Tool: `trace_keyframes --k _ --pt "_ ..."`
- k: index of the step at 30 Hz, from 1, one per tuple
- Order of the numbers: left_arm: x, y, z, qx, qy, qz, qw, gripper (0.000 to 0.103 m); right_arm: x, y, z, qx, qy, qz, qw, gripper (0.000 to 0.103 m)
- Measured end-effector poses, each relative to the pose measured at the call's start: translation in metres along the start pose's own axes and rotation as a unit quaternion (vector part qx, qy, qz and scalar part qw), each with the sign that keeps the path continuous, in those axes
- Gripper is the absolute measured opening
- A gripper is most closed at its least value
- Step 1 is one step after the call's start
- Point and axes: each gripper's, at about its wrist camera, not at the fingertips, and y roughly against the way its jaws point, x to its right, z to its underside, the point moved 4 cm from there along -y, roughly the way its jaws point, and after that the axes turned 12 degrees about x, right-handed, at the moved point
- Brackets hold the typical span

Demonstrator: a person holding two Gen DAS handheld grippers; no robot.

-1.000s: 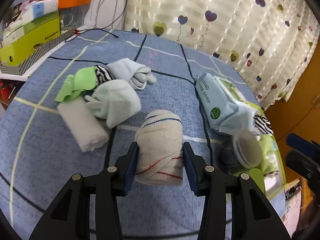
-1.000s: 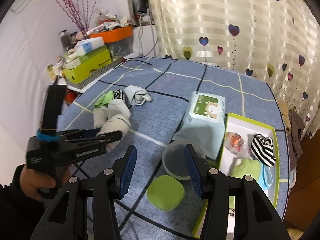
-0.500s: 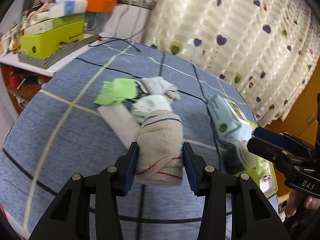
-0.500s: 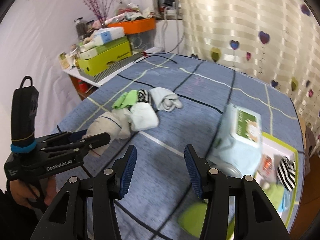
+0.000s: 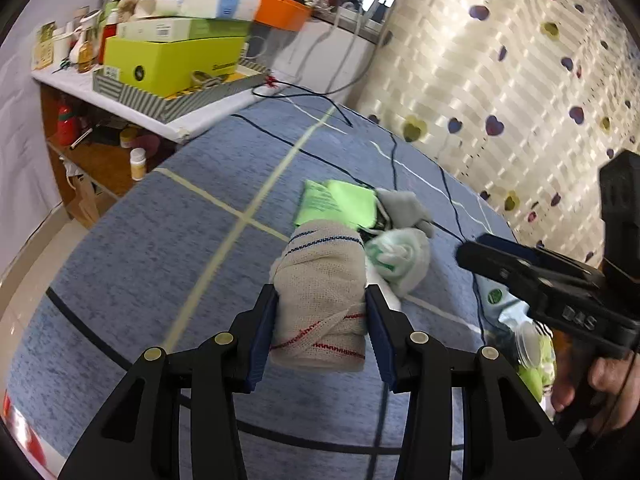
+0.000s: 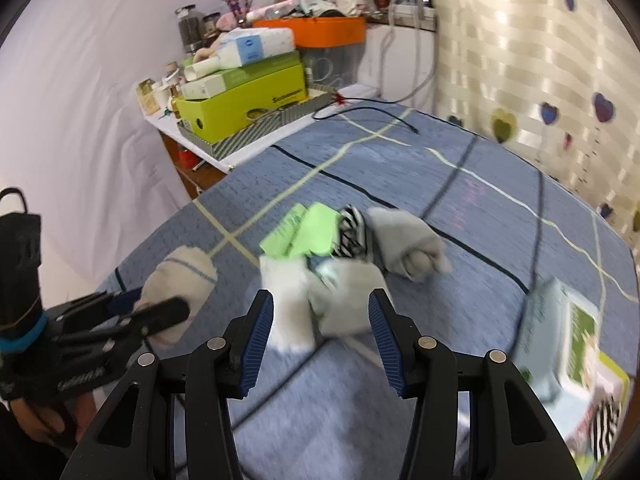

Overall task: Organize soft objects
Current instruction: 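Hold the beige roll with the left tool while the right grasps the green printed cloth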

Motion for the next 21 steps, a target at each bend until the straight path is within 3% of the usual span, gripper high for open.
trace_keyframes --k 8,17,21 --pt "-0.038 0.003 -0.01 0.015 0.032 -0.02 0.9992 0.045 -0.02 -0.075 -0.02 -0.033 0.027 -0.026 0.999 0.049" --pt "-0.05 -0.002 -0.011 0.01 0.041 -0.021 0.9989 0.045 -0.016 -0.151 -0.015 -0.102 0.021 -0.006 0.995 0.049" --pt "-0.052 -0.004 -0.01 0.006 0.042 -0.021 0.9989 0.045 -0.018 -0.164 -0.014 -0.11 0.034 0.014 0.993 0.022"
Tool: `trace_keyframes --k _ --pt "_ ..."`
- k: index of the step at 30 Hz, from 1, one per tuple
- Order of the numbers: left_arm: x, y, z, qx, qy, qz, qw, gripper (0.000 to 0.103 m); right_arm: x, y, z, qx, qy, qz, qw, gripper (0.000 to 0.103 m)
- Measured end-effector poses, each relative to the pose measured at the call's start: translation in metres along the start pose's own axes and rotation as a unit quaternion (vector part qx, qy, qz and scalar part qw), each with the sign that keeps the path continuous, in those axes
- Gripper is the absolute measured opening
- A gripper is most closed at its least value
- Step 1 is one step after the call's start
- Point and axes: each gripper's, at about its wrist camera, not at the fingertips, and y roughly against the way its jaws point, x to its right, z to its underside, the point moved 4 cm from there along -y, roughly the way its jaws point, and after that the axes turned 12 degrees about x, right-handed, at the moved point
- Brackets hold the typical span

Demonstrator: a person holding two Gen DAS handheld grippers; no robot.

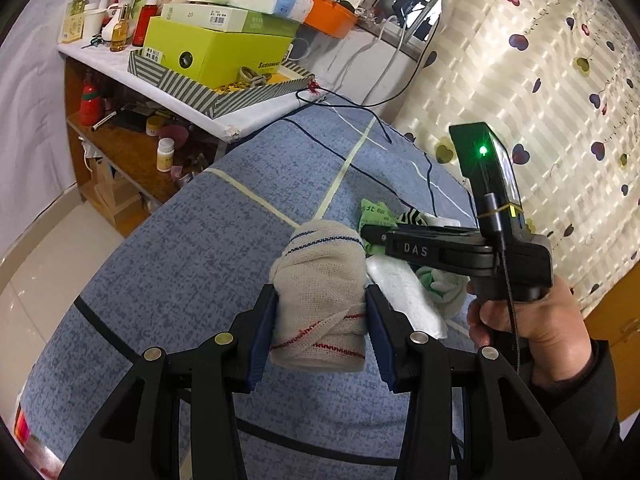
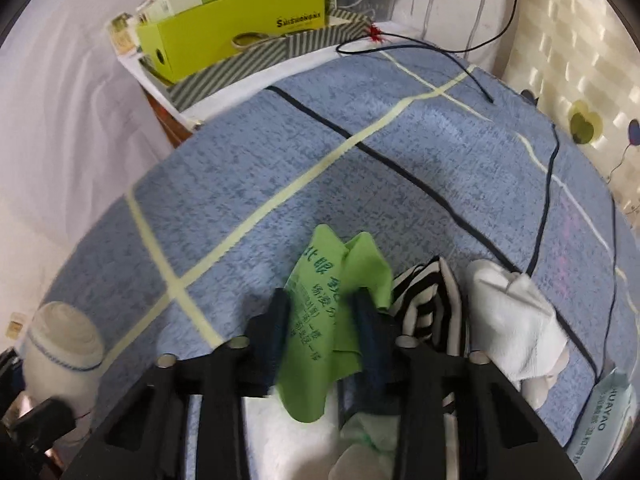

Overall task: Organize soft objects
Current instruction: 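Hold the beige roll with the left tool while the right grasps the green printed cloth, then carry the beige roll with the left tool while the right carries the green cloth to the box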

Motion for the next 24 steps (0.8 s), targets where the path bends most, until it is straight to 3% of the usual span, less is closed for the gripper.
trace_keyframes --k 1,2,12,24 --pt "0.0 0.0 0.0 -0.001 0.001 0.0 1.0 0.045 0.0 0.001 -0.001 0.002 -0.003 -0.005 1.0 0.012" --pt "0.0 -0.001 0.0 -0.002 0.001 0.0 1.0 0.045 -0.001 0.004 -0.002 0.006 -0.006 -0.012 1.0 0.012" --pt "0.018 0.009 -0.003 0.007 -0.013 0.009 0.9999 0.045 -0.016 0.078 -0.006 0.076 -0.003 -0.045 0.996 0.011" --pt "0.07 0.034 0.004 0.011 -0.052 0.042 0.9977 0.045 -0.017 0.183 0.034 0.144 -0.012 -0.054 0.988 0.011"
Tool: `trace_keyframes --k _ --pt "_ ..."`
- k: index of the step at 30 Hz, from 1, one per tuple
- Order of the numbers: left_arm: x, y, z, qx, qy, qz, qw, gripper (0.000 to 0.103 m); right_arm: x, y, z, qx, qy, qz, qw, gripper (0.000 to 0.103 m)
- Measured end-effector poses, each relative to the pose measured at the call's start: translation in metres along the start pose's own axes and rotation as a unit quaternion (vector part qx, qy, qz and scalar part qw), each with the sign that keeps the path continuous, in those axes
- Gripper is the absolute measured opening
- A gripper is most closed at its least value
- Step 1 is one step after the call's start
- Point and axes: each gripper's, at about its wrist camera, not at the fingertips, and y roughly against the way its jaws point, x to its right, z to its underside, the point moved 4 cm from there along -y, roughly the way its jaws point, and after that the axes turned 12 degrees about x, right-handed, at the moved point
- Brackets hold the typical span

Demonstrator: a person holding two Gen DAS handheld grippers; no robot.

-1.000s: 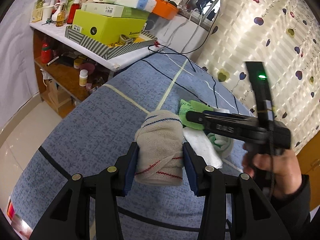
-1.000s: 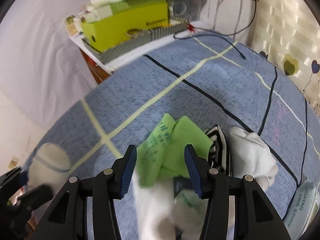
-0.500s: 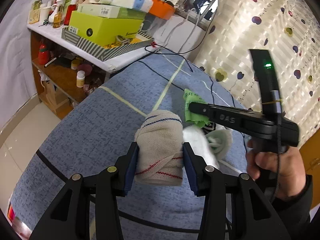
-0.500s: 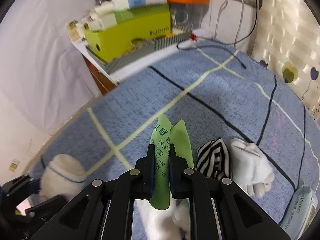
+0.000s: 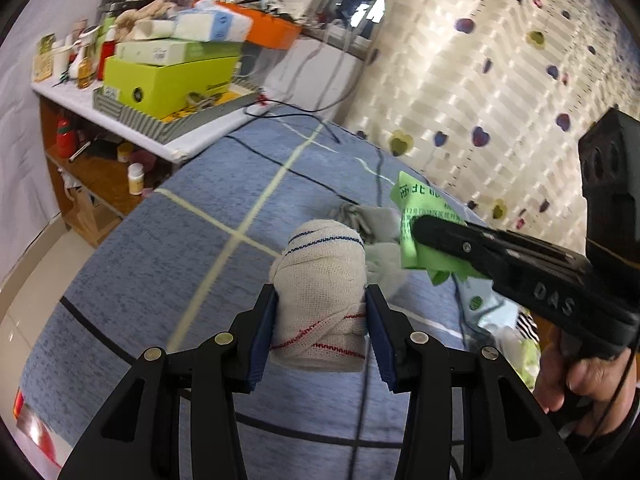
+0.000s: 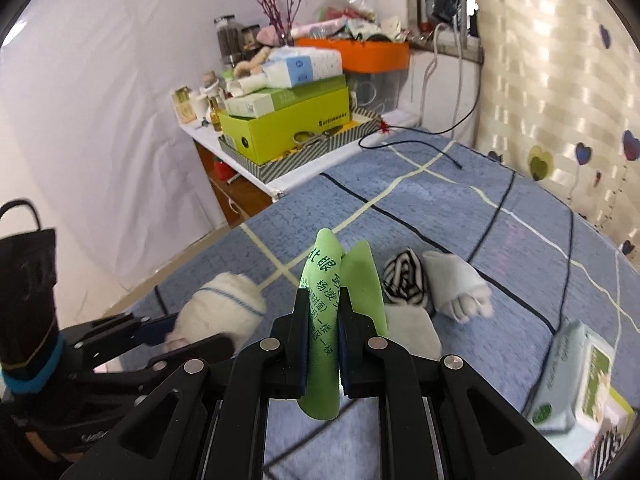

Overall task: Organize soft objects
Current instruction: 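Carry the beige roll with the left tool while the right carries the green cloth to the box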

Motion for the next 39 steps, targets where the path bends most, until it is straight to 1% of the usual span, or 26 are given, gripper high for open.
trace_keyframes --k 10,17,30,39 --pt "0.062 0.008 0.011 -0.007 -0.043 0.036 0.9984 0.045 0.023 0.077 0.027 0.037 -0.031 0.031 0.998 0.011" --pt "0.107 0.007 0.025 -0.02 -0.07 0.064 0.9953 0.045 0.043 0.119 0.047 0.054 -0.053 0.05 0.996 0.011" --pt "0.161 0.006 0.04 -0.035 -0.106 0.098 0.9889 0.045 0.077 0.17 0.074 0.076 -0.088 0.078 0.99 0.011" --pt "0.197 0.006 0.052 -0.044 -0.129 0.126 0.9825 0.045 0.1 0.205 0.092 0.091 -0.112 0.109 0.984 0.011"
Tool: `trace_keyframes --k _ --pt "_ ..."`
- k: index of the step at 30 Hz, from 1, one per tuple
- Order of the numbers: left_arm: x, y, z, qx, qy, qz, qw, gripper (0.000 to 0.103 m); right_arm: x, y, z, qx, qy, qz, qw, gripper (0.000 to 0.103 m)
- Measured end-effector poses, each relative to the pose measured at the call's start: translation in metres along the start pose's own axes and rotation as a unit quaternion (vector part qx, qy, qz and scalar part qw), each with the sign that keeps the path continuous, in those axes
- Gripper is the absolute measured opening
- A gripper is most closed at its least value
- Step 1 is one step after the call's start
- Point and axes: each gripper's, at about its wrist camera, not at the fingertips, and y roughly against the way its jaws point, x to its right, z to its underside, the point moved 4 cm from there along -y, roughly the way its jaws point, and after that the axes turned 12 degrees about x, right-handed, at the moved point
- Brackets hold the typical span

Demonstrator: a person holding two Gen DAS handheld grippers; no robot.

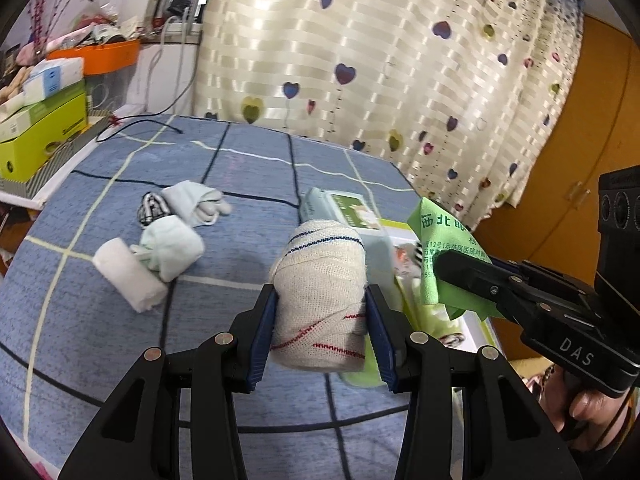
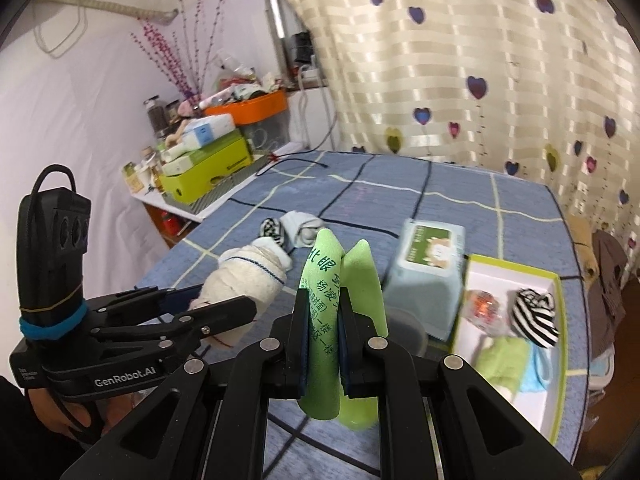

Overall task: Organize soft objects
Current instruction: 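Carry the beige roll with the left tool while the right carries the green cloth to the box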

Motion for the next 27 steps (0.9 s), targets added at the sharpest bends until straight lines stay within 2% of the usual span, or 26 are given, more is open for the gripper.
trace_keyframes --k 15,27 --pt "0.066 -0.014 0.005 -0.012 -0.042 0.061 0.9972 0.045 0.063 0.056 0.011 0.021 -0.036 0.073 0.996 0.012" --pt "0.096 -0.033 0.024 -0.048 -0.062 0.089 0.9929 0.045 0.12 0.062 0.057 -0.021 -0.073 0.127 0.989 0.012"
